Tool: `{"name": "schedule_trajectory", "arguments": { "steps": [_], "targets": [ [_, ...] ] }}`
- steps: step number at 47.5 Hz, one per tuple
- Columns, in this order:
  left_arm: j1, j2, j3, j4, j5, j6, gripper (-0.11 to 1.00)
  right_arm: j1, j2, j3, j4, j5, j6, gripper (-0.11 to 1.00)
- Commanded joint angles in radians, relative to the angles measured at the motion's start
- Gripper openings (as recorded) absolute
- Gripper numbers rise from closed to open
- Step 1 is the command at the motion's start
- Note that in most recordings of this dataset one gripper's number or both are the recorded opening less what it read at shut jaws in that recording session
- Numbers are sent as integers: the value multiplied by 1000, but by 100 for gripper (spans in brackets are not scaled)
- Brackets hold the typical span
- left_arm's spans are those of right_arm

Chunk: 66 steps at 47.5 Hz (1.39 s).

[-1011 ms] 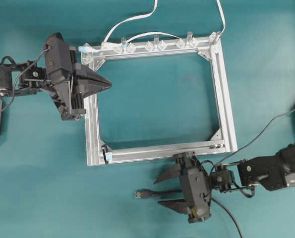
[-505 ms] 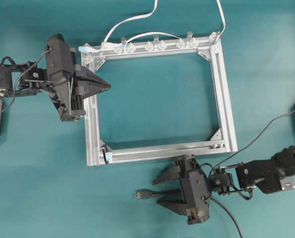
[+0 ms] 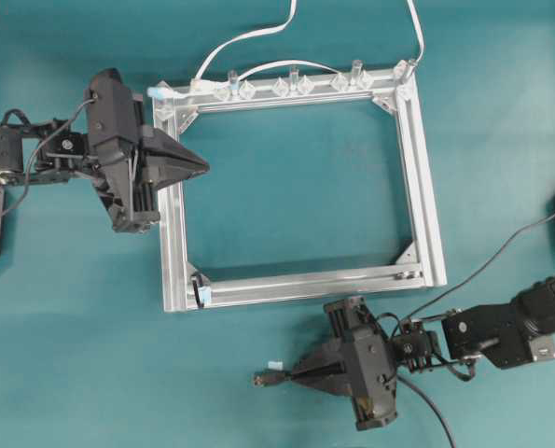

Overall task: Insert the wire through the string loop located on the left side.
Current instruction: 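Close the right gripper on the USB cable just behind the connector, then lift the cable and carry it toward the zip-tie loop at the frame's lower-right corner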

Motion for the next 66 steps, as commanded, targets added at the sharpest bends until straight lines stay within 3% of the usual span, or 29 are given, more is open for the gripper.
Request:
{"name": "schedule_trajectory", "arguments": {
  "steps": [1, 37, 52, 66],
  "targets": [
    [-3, -17, -8, 2, -3, -2, 0, 0, -8, -6, 2, 23, 2, 9],
    [-3, -15, -9, 2, -3, -2, 0, 0, -41, -5, 2, 23, 0, 9],
    [-3, -15, -12, 3, -3, -2, 0, -5, -110, 23, 2, 40, -9, 9],
    [-6, -15, -14, 2, -3, -3, 0, -55, -196, 43, -5, 46, -20, 9]
  ]
}}
